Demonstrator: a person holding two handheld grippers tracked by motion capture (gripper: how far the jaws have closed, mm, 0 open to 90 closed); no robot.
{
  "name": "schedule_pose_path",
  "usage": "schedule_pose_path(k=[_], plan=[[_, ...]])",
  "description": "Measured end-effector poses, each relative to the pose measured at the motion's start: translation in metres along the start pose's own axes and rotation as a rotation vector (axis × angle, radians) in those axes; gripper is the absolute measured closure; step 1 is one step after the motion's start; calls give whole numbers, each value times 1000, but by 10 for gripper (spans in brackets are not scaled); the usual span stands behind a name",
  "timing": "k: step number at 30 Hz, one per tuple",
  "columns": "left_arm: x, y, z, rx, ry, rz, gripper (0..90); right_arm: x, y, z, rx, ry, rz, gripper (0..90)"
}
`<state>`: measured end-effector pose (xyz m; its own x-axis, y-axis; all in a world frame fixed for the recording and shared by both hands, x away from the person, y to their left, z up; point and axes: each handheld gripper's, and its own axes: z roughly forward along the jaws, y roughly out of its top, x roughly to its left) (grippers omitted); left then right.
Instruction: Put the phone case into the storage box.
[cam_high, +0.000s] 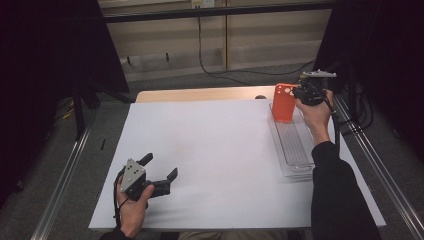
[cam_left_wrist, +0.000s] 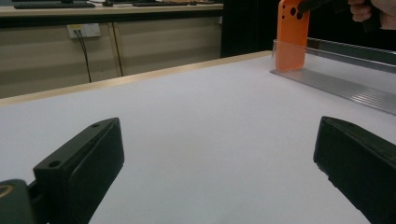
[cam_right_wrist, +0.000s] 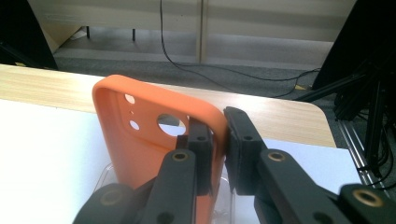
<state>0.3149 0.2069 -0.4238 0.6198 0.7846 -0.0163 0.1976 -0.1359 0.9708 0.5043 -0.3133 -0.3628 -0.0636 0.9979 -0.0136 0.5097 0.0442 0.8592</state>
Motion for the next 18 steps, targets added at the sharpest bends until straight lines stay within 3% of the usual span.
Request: schedule_pose_path(k=[18], plan=[[0, 0, 1, 6, -9, 9, 18, -1, 2, 8, -8, 7, 26, 800]])
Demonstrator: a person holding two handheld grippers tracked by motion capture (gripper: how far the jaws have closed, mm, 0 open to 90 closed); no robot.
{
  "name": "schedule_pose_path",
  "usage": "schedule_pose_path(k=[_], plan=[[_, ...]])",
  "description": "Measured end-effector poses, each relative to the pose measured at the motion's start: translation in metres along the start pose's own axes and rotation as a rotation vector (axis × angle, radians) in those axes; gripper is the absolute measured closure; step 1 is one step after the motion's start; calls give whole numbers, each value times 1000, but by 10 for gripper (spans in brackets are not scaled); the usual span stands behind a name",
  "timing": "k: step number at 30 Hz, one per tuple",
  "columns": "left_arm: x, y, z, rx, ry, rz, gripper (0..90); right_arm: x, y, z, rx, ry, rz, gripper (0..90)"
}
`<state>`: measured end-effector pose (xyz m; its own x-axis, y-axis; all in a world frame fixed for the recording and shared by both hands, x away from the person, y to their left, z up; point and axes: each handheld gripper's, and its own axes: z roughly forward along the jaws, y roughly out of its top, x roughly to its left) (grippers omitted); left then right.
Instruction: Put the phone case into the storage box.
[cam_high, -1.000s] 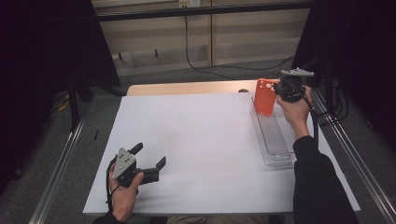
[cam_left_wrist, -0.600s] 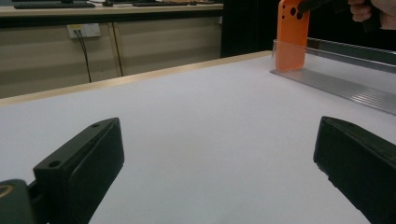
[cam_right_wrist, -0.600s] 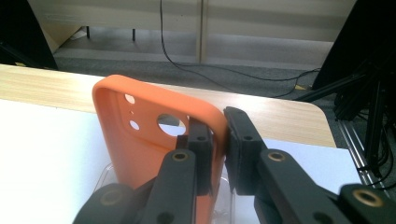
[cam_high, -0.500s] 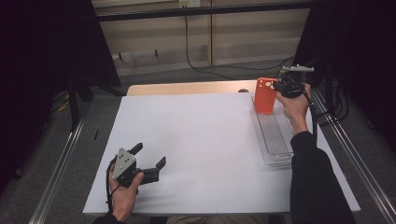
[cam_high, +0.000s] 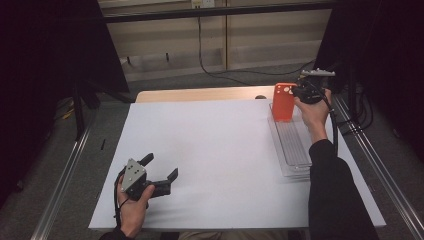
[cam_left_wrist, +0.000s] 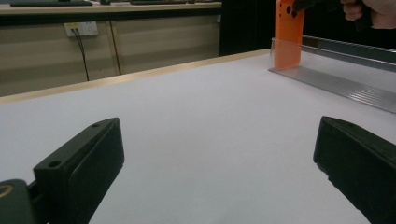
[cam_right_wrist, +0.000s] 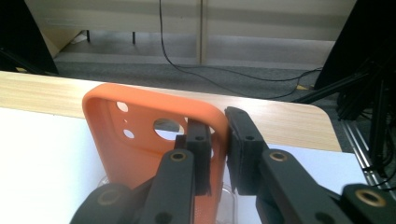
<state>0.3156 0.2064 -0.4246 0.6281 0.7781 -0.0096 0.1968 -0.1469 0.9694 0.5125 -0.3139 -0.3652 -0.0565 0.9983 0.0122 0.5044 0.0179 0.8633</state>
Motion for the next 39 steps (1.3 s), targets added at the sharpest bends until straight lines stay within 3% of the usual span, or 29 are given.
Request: schedule_pose_path(k=[7, 12, 30, 39], plan=[[0, 0, 0, 2, -2, 0, 17, -2, 0, 2, -3, 17, 17, 791], [0, 0, 1, 3, -2, -3, 17, -3, 2, 4, 26, 31, 14, 784], [1, 0, 0, 2, -3, -6, 18, -6, 1, 6, 7, 42, 73, 768], [0, 0, 1, 3, 1, -10, 18, -8, 1, 5, 9, 51, 79, 764]])
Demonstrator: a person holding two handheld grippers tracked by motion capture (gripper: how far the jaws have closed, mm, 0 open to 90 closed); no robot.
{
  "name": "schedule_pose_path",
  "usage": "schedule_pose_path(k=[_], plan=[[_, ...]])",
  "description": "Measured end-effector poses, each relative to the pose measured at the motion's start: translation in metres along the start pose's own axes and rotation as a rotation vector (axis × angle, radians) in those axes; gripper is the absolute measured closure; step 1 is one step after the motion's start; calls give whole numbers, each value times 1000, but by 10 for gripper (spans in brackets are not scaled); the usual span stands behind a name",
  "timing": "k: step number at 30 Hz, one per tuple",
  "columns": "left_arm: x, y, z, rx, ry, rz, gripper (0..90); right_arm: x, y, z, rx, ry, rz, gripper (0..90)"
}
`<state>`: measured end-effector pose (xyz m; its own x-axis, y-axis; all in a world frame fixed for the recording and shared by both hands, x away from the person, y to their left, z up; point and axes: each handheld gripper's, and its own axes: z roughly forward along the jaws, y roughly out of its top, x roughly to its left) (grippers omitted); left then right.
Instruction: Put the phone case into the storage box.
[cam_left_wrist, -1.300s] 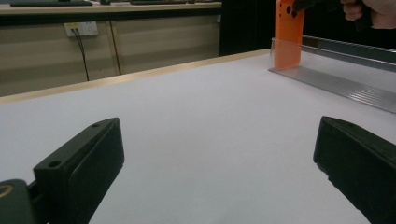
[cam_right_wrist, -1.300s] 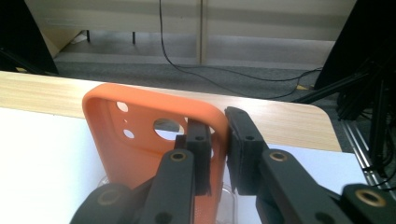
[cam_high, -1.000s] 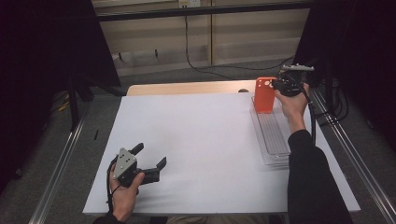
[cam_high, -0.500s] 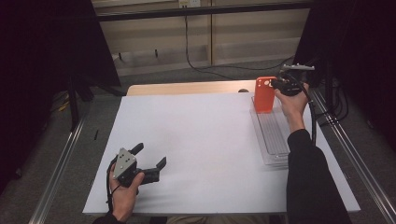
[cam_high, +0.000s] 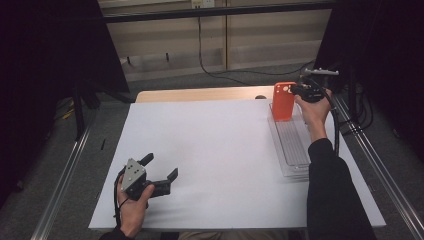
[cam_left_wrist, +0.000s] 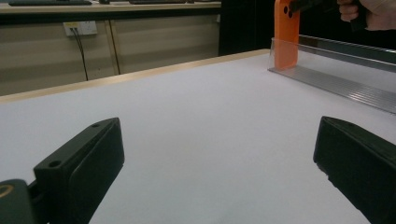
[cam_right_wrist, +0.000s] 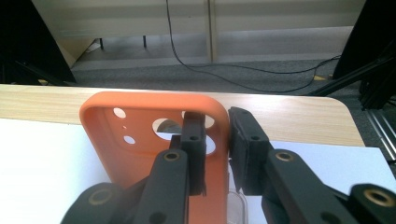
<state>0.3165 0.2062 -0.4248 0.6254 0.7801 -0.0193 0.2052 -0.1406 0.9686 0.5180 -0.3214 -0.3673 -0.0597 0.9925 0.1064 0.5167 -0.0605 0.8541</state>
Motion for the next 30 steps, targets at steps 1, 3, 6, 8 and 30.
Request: schedule_pose_path(k=[1, 3, 6, 8, 30], plan=[[0, 0, 0, 0, -1, 2, 18, 0, 0, 0, 1, 1, 3, 762], [-1, 0, 0, -1, -3, 5, 18, 0, 0, 0, 1, 2, 4, 762], [0, 0, 0, 0, -3, 5, 18, 0, 0, 0, 1, 3, 6, 759], [1, 0, 0, 0, -3, 2, 18, -1, 0, 0, 0, 5, 8, 758], [2, 1, -1, -3, 2, 5, 18, 0, -2, 1, 1, 6, 11, 697]])
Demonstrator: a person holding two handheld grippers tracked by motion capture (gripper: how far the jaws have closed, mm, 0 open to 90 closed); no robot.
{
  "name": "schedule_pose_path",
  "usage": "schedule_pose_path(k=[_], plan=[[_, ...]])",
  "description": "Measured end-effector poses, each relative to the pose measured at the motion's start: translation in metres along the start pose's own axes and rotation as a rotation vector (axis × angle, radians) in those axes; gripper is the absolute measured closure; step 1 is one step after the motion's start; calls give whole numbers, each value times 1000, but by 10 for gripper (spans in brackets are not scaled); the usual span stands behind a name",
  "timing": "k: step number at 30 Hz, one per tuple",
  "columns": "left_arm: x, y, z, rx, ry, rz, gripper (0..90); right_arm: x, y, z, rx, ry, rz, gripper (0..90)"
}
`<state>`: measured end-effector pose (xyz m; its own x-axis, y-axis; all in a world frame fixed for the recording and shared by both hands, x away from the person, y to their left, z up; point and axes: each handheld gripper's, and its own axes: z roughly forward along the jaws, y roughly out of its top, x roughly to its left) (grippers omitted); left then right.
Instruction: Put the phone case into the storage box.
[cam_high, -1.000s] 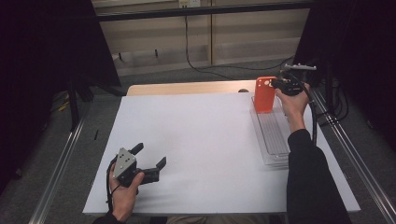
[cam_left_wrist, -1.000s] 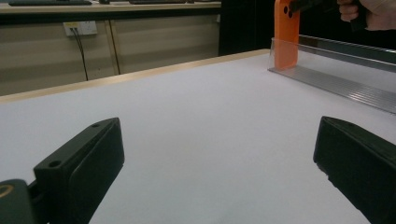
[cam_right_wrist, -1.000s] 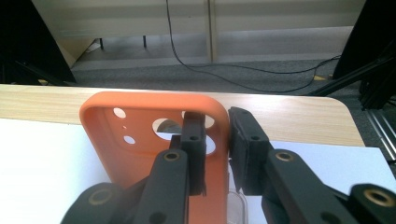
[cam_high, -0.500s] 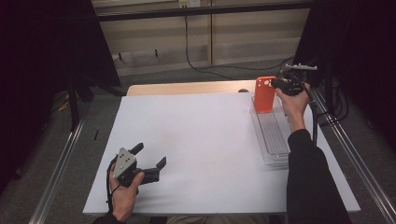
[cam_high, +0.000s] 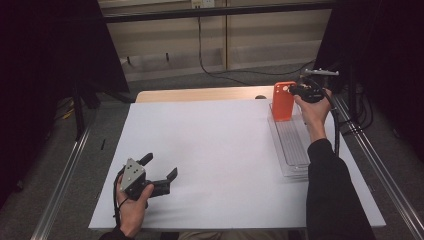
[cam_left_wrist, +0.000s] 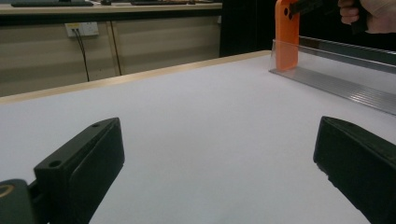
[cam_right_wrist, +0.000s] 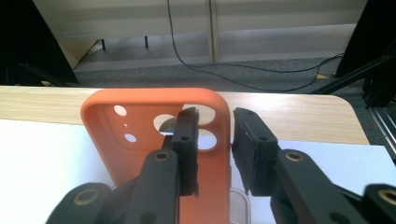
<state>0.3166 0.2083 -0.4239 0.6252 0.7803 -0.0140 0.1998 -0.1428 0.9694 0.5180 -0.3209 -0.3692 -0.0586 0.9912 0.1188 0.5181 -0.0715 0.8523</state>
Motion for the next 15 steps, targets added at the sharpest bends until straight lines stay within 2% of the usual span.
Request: schedule_pose_path(k=[9, 15], plan=[[1, 0, 0, 0, 1, -3, 18, -2, -4, -2, 8, 0, -8, 618], [0, 0, -1, -7, 2, 1, 20, -3, -5, -5, 22, -3, 1, 478]])
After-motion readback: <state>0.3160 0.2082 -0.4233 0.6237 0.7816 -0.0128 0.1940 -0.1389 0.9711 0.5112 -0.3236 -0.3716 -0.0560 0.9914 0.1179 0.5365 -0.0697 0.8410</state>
